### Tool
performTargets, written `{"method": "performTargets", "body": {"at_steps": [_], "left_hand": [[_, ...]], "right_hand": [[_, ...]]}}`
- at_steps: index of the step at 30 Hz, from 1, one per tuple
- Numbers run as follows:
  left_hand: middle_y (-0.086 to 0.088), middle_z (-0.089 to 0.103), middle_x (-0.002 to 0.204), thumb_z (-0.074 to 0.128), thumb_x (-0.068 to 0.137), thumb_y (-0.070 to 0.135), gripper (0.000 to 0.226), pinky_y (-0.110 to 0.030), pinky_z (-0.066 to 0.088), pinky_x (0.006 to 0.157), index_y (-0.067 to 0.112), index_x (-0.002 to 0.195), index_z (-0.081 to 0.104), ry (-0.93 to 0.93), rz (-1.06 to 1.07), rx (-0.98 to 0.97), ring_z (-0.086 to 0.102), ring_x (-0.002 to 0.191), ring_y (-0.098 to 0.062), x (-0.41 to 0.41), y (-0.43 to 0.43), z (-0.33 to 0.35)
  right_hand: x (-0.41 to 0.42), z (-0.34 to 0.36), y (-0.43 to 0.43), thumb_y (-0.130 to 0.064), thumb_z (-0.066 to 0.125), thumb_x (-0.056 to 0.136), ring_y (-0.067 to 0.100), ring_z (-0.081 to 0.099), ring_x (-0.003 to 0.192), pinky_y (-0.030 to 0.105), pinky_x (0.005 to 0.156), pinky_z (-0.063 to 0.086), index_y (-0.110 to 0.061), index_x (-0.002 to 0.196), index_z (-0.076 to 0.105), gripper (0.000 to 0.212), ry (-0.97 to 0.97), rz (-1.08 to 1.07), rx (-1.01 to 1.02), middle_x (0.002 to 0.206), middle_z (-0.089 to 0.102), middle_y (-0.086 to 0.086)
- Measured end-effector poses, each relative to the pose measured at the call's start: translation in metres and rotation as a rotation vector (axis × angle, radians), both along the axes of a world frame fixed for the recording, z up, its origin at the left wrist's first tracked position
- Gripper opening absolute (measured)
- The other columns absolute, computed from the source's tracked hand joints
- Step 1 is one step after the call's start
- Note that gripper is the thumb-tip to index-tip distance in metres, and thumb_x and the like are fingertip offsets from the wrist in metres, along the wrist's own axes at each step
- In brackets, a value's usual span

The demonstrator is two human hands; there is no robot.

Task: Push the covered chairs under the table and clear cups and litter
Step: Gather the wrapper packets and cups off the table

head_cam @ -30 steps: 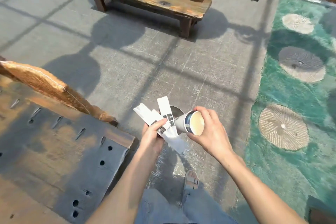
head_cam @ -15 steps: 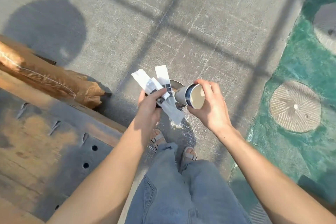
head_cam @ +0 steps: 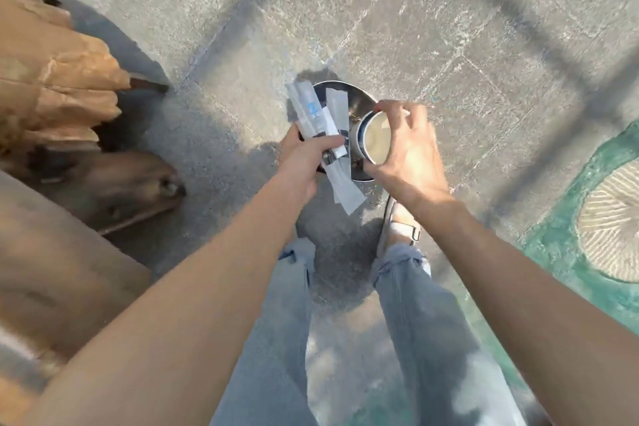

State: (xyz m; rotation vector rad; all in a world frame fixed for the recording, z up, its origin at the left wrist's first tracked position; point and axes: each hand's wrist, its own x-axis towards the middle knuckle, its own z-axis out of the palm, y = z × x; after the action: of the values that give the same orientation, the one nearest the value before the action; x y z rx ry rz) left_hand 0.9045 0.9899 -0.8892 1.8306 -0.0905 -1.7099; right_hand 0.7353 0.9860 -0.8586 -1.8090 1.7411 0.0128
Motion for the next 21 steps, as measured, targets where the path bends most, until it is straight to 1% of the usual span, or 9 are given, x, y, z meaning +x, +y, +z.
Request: {"method": "performTargets", "body": {"at_steps": [2,4,7,10,11,13,17,19,21], "left_hand": [[-0.010,0.075,0.104,0.080,0.075,-0.001,0.045,-0.035,0.058,0.064,0.020,0.110,0.061,-0.031,-0.025,0.005,0.072,0.093,-0.031,-0.008,-0.006,-0.037],[-0.008,0.074,0.107,0.084,0.073,0.001,0.055,-0.036,0.060,0.068,0.017,0.119,0.058,-0.111,-0.041,0.004,0.072,0.096,-0.029,-0.013,-0.013,-0.068],[-0.006,0.070,0.116,0.089,0.071,0.007,0.070,-0.044,0.059,0.087,0.017,0.130,0.054,-0.248,-0.085,0.021,0.069,0.105,-0.025,-0.018,-0.021,-0.107],[-0.006,0.071,0.110,0.088,0.076,0.015,0.053,-0.046,0.059,0.088,0.014,0.122,0.060,-0.333,-0.187,0.042,0.069,0.100,-0.024,-0.023,-0.024,-0.138],[-0.007,0.072,0.108,0.085,0.080,0.018,0.046,-0.047,0.059,0.088,0.014,0.119,0.062,-0.330,-0.215,0.043,0.070,0.099,-0.026,-0.026,-0.026,-0.144],[-0.010,0.072,0.109,0.079,0.087,0.022,0.037,-0.048,0.057,0.092,0.013,0.118,0.063,-0.301,-0.232,0.064,0.069,0.102,-0.030,-0.034,-0.031,-0.155],[-0.016,0.069,0.118,0.073,0.090,0.024,0.042,-0.049,0.056,0.094,0.008,0.126,0.057,-0.172,-0.165,0.181,0.068,0.107,-0.034,-0.042,-0.040,-0.166],[-0.017,0.068,0.122,0.067,0.094,0.026,0.045,-0.045,0.057,0.086,0.008,0.133,0.053,-0.054,-0.121,0.222,0.068,0.102,-0.033,-0.041,-0.045,-0.163],[-0.015,0.072,0.110,0.059,0.097,0.030,0.036,-0.041,0.053,0.074,0.012,0.128,0.059,0.066,-0.056,0.259,0.068,0.090,-0.032,-0.038,-0.046,-0.158]], "right_hand": [[-0.002,-0.041,-0.006,-0.018,0.076,0.079,0.040,0.044,0.126,0.018,0.084,0.041,-0.029,0.129,0.042,0.062,0.049,0.067,0.113,0.123,0.044,0.006],[0.000,-0.075,-0.016,-0.016,0.078,0.075,0.040,0.041,0.122,0.028,0.086,0.038,-0.029,0.139,0.039,0.076,0.087,0.071,0.057,0.136,0.035,0.011],[0.004,-0.109,-0.029,-0.017,0.078,0.074,0.042,0.042,0.120,0.042,0.093,0.043,-0.027,0.151,0.030,0.092,0.119,0.106,0.101,0.143,0.030,0.019],[0.004,-0.139,-0.031,-0.020,0.081,0.076,0.041,0.048,0.115,0.045,0.090,0.048,-0.033,0.155,0.019,0.101,0.173,0.253,0.162,0.138,0.041,0.018],[0.004,-0.145,-0.031,-0.021,0.083,0.077,0.041,0.048,0.116,0.046,0.093,0.048,-0.034,0.155,0.016,0.103,0.190,0.302,0.167,0.138,0.043,0.019],[0.003,-0.158,-0.030,-0.021,0.084,0.077,0.041,0.042,0.124,0.047,0.099,0.047,-0.036,0.156,0.011,0.108,0.222,0.335,0.202,0.145,0.034,0.020],[0.004,-0.173,-0.028,-0.010,0.079,0.074,0.041,0.039,0.124,0.045,0.110,0.037,-0.031,0.158,0.015,0.107,0.172,0.339,0.257,0.146,0.027,0.017],[0.005,-0.178,-0.030,-0.011,0.077,0.076,0.042,0.035,0.132,0.046,0.117,0.030,-0.027,0.158,0.014,0.104,0.136,0.333,0.299,0.149,0.026,0.017],[0.005,-0.185,-0.033,-0.018,0.077,0.080,0.043,0.032,0.139,0.048,0.119,0.026,-0.023,0.159,0.015,0.100,0.098,0.324,0.367,0.152,0.027,0.019]]}}
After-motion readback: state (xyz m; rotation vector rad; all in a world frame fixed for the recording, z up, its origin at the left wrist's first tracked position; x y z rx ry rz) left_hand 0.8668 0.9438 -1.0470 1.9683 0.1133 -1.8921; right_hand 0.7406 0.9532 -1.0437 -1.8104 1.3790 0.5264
